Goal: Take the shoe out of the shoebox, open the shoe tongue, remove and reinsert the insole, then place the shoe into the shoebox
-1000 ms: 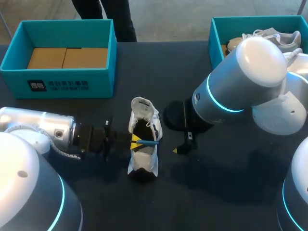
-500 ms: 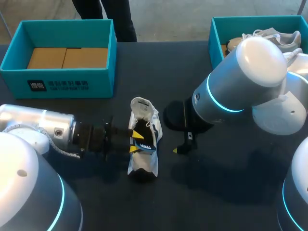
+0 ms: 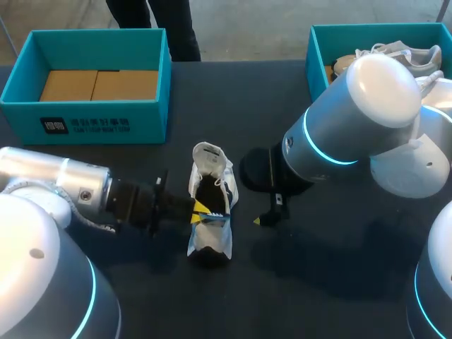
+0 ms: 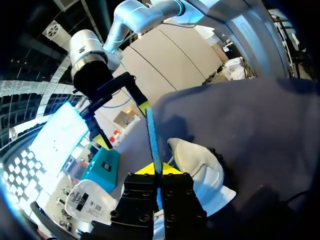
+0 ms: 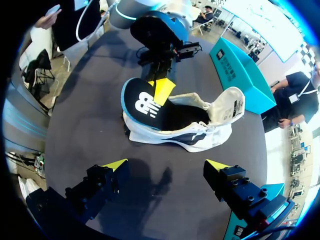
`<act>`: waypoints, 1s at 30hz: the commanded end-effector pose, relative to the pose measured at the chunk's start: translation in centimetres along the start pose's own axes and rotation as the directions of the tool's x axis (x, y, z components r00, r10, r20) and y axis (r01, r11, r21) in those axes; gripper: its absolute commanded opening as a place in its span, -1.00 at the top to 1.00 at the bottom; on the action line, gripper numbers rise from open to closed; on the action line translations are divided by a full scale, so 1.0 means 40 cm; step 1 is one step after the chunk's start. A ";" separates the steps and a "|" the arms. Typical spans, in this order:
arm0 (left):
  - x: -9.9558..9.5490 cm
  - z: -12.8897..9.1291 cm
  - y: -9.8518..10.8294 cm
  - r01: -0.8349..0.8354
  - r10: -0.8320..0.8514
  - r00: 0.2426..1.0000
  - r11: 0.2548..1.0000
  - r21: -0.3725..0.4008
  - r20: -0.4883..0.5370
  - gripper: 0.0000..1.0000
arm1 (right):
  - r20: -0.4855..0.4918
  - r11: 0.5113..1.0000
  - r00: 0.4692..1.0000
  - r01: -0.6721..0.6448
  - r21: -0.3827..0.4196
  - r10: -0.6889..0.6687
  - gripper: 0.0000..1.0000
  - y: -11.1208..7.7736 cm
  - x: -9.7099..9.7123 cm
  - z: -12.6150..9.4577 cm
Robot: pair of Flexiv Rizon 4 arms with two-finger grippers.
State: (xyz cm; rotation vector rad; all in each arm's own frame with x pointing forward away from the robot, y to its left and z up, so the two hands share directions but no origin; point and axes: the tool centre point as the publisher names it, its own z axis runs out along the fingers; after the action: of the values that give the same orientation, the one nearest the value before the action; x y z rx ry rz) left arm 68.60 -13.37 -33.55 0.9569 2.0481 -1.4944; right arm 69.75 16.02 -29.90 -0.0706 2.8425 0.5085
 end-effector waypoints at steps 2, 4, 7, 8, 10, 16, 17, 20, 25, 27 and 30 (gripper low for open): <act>-0.019 -0.001 0.017 -0.007 0.007 1.000 1.000 -0.012 -0.020 1.00 | 0.002 1.000 1.000 0.000 0.000 0.000 -1.00 0.000 0.002 0.005; -0.022 -0.003 0.026 -0.016 0.015 1.000 1.000 -0.022 -0.021 1.00 | 0.002 1.000 1.000 0.000 0.000 0.000 -1.00 0.000 0.002 0.005; -0.023 -0.002 0.035 -0.031 0.029 0.999 0.999 -0.034 -0.037 1.00 | 0.002 1.000 1.000 0.000 0.000 0.000 -1.00 0.000 0.002 0.005; -0.023 -0.001 0.038 -0.030 0.029 0.999 0.999 -0.033 -0.037 1.00 | 0.002 1.000 1.000 0.000 0.000 0.000 -1.00 0.000 0.002 0.005; -0.023 0.000 0.046 -0.044 0.041 0.998 0.998 -0.044 -0.056 1.00 | 0.002 1.000 1.000 0.000 0.000 0.000 -1.00 0.000 0.002 0.005; -0.025 -0.004 0.059 -0.032 0.030 0.999 0.998 -0.054 -0.038 1.00 | 0.002 1.000 1.000 0.000 0.000 0.000 -1.00 0.000 0.002 0.005; -0.025 -0.004 0.057 -0.027 0.026 0.999 0.998 -0.052 -0.024 1.00 | 0.002 1.000 1.000 0.000 0.000 0.000 -1.00 0.000 0.002 0.005; -0.025 -0.012 0.041 -0.022 0.021 1.000 0.999 -0.041 -0.008 0.15 | 0.002 1.000 1.000 0.000 0.000 0.000 -1.00 0.000 0.002 0.005; -0.027 -0.028 0.004 -0.036 0.036 0.999 0.999 -0.027 0.012 0.25 | 0.002 1.000 1.000 0.000 0.000 0.000 -1.00 0.000 0.002 0.005; -0.026 -0.029 -0.007 -0.039 0.040 0.999 0.999 -0.022 0.017 0.32 | 0.002 1.000 1.000 0.000 0.000 0.000 -1.00 0.000 0.002 0.005; -0.025 -0.026 -0.020 -0.048 0.048 0.999 0.999 -0.013 0.019 0.53 | 0.002 1.000 1.000 0.000 0.000 0.000 -1.00 0.000 0.002 0.005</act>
State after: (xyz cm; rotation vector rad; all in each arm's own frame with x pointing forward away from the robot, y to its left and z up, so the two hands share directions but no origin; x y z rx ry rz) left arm 69.49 -13.17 -32.45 0.9816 2.0044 -1.4699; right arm 69.76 16.03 -29.91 -0.0706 2.8426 0.5085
